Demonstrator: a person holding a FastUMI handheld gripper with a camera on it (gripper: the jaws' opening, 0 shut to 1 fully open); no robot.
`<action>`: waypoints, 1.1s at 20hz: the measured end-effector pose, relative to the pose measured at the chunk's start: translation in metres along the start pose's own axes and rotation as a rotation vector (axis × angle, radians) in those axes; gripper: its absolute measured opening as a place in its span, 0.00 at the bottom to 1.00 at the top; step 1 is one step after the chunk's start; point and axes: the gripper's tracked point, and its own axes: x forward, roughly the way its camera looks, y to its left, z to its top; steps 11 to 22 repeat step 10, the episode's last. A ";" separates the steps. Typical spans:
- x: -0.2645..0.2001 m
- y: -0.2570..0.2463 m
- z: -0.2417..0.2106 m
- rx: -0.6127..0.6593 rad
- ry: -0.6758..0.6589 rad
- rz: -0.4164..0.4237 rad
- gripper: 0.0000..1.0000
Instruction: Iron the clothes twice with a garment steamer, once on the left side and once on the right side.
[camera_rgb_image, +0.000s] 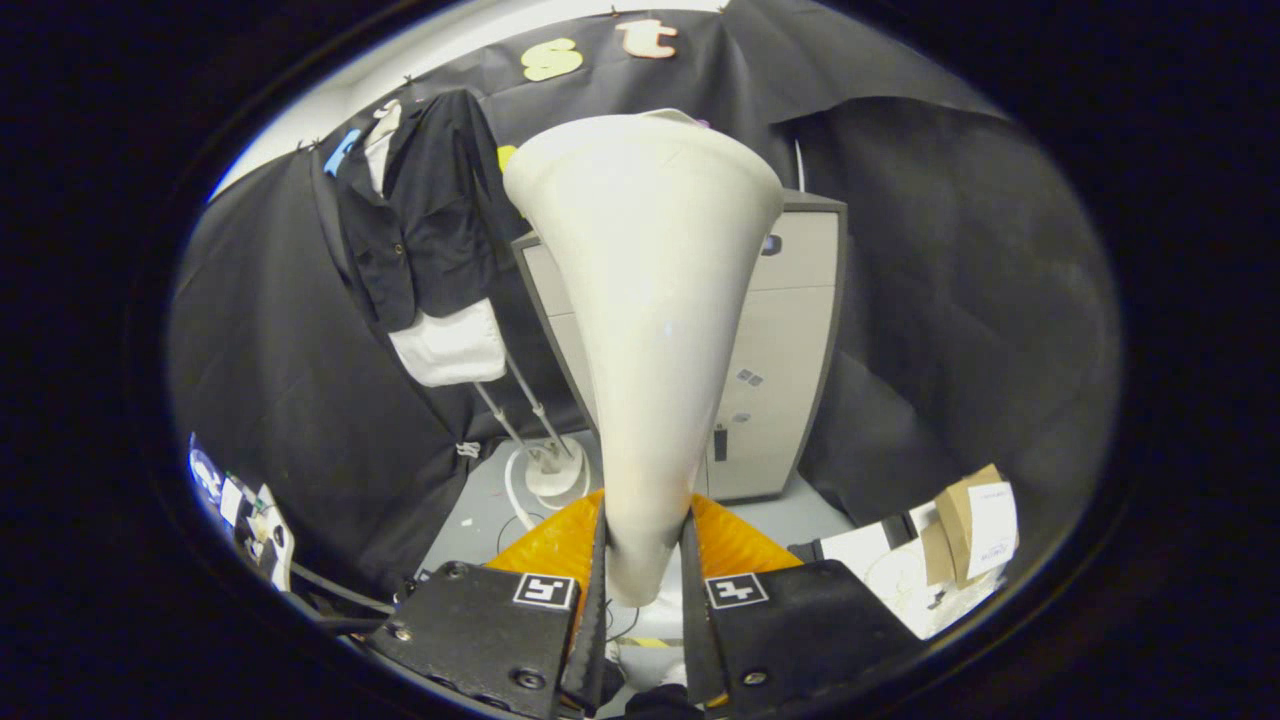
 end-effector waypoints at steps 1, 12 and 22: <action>-0.002 -0.004 -0.004 0.008 -0.001 -0.007 0.34; -0.021 -0.027 -0.029 0.027 -0.007 -0.010 0.34; -0.021 -0.027 -0.029 0.027 -0.007 -0.010 0.34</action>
